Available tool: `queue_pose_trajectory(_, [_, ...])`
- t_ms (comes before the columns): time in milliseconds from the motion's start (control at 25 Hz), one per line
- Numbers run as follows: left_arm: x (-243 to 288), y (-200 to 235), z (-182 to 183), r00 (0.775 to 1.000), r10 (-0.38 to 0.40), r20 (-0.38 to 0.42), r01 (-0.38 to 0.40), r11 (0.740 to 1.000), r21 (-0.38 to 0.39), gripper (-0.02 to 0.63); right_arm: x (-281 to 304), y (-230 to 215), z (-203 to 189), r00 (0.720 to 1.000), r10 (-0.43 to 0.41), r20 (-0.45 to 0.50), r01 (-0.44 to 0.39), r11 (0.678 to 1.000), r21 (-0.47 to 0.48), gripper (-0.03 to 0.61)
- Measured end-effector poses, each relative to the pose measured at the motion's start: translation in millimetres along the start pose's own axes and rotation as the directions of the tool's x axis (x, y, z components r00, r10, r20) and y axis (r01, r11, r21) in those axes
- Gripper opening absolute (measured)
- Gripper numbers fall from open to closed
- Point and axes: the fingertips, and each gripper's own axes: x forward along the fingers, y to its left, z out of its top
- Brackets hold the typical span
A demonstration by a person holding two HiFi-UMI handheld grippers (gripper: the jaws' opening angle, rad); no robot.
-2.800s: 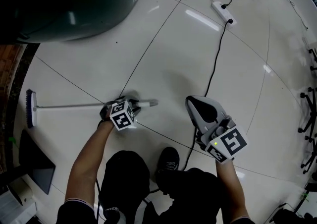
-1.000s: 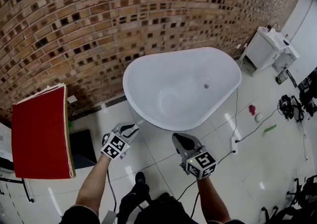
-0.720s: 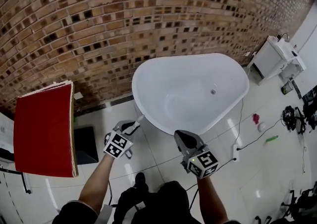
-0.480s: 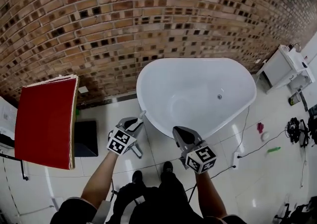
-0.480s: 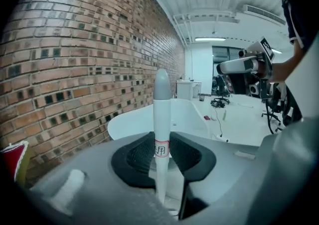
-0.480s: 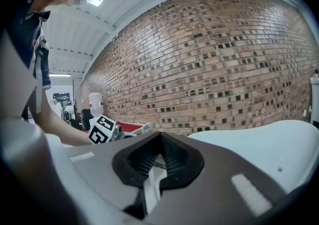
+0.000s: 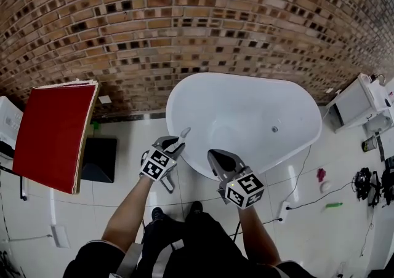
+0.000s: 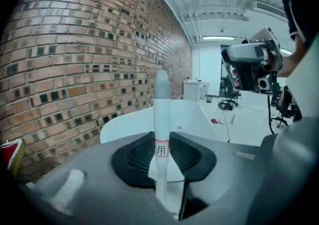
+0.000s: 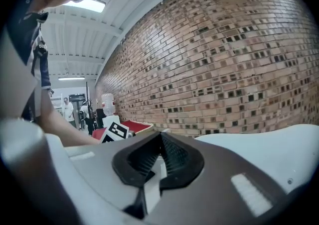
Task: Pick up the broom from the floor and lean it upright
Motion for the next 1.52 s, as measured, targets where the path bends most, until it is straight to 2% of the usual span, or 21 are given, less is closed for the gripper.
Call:
queue_pose_trajectory(360, [8,10,4,0.995,0.104,0.004,-0.104,0.994,-0.03,0.1,-13,-10,6,1.0,0.031,0.0,-0.031,0.999,-0.017,0.005])
queue_pose_trajectory(480, [4,9,4,0.993,0.119,0.0,-0.119,0.992,-0.043,0.15,-13,-10,5,0.999,0.042,0.004,-0.042,0.999,-0.008,0.006])
queue_pose_trajectory(720, [-27,15,-4,0.989,0.149,-0.007,-0.149,0.985,-0.086,0.164,4,3,6,0.997,0.077,0.021,-0.078,0.997,0.015,0.005])
queue_pose_trajectory(960, [-77,4,16,0.988,0.137,0.067,-0.122,0.974,-0.193,0.16,20,22,7,0.994,0.102,0.039,-0.104,0.993,0.05,0.005])
queue_pose_trajectory(1040, [-92,0,25,0.986,0.136,0.095,-0.115,0.972,-0.206,0.158,26,29,7,0.993,0.107,0.041,-0.109,0.993,0.055,0.005])
queue_pose_trajectory(1080, [-100,-1,29,0.984,0.141,0.11,-0.115,0.971,-0.209,0.151,29,33,7,0.993,0.109,0.041,-0.111,0.992,0.056,0.006])
queue_pose_trajectory(1160, [-116,-2,36,0.977,0.159,0.143,-0.126,0.968,-0.216,0.081,34,42,7,0.993,0.114,0.04,-0.116,0.992,0.054,0.005])
queue_pose_trajectory(1280, [-137,-2,47,0.963,0.191,0.192,-0.144,0.962,-0.233,0.014,39,51,10,0.992,0.12,0.037,-0.122,0.992,0.043,0.005])
queue_pose_trajectory(1520, [-158,-10,63,0.948,0.19,0.255,-0.12,0.956,-0.267,0.0,45,62,22,0.991,0.121,0.05,-0.122,0.993,0.013,0.005])
